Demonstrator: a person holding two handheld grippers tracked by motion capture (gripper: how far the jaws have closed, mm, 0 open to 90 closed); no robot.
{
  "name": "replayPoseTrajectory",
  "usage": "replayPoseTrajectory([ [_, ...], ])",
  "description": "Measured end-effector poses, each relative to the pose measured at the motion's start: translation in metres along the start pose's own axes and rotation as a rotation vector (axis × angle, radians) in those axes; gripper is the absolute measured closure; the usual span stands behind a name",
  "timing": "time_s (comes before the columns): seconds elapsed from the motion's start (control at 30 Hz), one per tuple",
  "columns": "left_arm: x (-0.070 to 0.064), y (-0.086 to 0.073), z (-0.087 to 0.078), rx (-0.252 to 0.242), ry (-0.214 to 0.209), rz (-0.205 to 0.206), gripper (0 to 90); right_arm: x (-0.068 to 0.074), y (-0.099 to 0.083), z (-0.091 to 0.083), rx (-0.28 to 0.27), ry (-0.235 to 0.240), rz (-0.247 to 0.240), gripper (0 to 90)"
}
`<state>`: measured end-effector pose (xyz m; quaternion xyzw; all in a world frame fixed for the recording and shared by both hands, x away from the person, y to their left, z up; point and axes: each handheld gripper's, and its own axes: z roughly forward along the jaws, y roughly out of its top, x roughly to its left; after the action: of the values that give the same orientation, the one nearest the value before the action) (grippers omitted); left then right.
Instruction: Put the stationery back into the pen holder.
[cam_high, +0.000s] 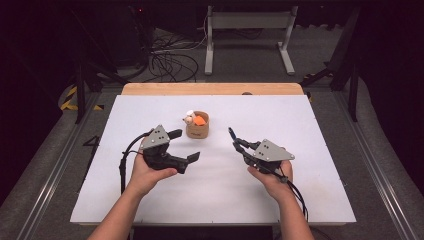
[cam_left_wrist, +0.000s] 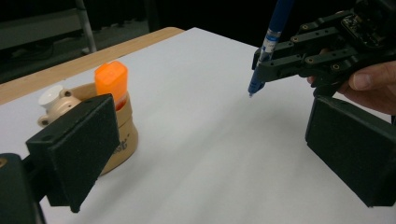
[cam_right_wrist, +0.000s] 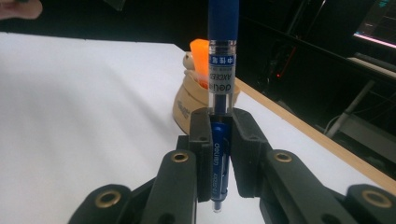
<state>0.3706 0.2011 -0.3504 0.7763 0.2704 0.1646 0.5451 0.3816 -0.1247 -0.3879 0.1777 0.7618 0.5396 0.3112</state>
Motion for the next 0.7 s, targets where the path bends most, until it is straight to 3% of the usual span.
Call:
replayPoseTrajectory([
  [0.37, 0.007, -0.017, -0.015, -0.012, 0.030, -0.012, 2.3, 0.004, 0.010, 0.023, -0.049, 0.048, 0.082, 79.9],
  [0.7, 0.012, -0.024, -0.026, -0.022, 0.042, -0.011, 2.0, 0.000, 0.020, 0.043, -0.079, 0.053, 0.130, 79.9],
])
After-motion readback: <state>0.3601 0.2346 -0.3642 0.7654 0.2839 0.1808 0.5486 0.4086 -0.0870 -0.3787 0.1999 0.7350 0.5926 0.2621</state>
